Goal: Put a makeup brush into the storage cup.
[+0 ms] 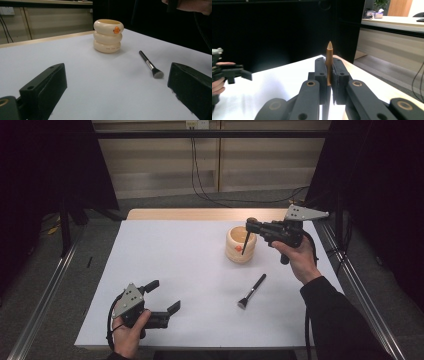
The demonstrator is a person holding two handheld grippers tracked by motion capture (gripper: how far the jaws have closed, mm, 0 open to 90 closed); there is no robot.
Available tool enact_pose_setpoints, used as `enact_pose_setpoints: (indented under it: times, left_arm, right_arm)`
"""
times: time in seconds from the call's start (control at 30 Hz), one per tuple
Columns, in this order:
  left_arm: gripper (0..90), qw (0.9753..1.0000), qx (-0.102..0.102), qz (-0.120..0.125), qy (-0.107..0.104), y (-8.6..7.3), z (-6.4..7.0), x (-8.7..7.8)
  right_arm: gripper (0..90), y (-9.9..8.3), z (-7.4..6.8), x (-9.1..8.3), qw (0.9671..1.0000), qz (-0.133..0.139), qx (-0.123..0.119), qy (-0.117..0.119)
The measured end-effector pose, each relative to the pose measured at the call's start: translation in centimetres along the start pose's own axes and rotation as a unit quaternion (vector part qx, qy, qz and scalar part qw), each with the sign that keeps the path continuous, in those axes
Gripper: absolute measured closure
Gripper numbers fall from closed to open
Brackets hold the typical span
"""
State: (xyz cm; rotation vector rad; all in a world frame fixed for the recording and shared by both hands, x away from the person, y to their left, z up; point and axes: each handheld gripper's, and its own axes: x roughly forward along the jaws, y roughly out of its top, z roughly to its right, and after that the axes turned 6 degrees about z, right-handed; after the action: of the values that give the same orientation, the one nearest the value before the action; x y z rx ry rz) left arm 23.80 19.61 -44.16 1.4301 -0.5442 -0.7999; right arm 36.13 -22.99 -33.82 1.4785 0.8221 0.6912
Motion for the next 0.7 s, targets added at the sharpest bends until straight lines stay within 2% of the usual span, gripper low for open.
enact_pose_setpoints:
  times: [0.17,0.27,0.3,0.43,0.53,0.63,0.7]
  left_arm:
    - [2.5,0.9999,0.010,-0.009,0.002,0.0,0.0,0.0]
    - [2.5,1.0000,0.004,-0.005,0.001,0.0,0.2,0.0]
    - [2.5,0.9999,0.011,-0.007,0.000,0.0,0.2,0.0]
    - [2.5,0.9999,0.008,-0.006,-0.001,0.0,0.1,0.1]
    - [2.5,0.9998,0.018,-0.012,0.003,0.1,-0.1,0.1]
    - [2.5,0.9998,0.019,-0.010,0.001,0.1,-0.1,0.1]
    - [2.5,0.9997,0.020,-0.007,-0.010,0.1,-0.2,0.1]
  right_arm:
    - [84.6,0.6,0.9,0.5,0.9999,-0.001,0.006,-0.012]
    - [84.6,0.9,1.4,0.8,0.9998,-0.006,0.000,-0.020]
    - [84.6,1.0,1.6,0.9,0.9998,-0.004,-0.001,-0.020]
    - [84.6,1.4,2.1,1.3,0.9995,-0.009,-0.004,-0.030]
    - [84.6,1.6,2.6,1.7,0.9992,-0.008,-0.005,-0.039]
    - [84.6,1.5,3.0,2.2,0.9988,-0.013,-0.007,-0.046]
    - [84.6,1.5,3.3,2.5,0.9984,-0.011,-0.012,-0.055]
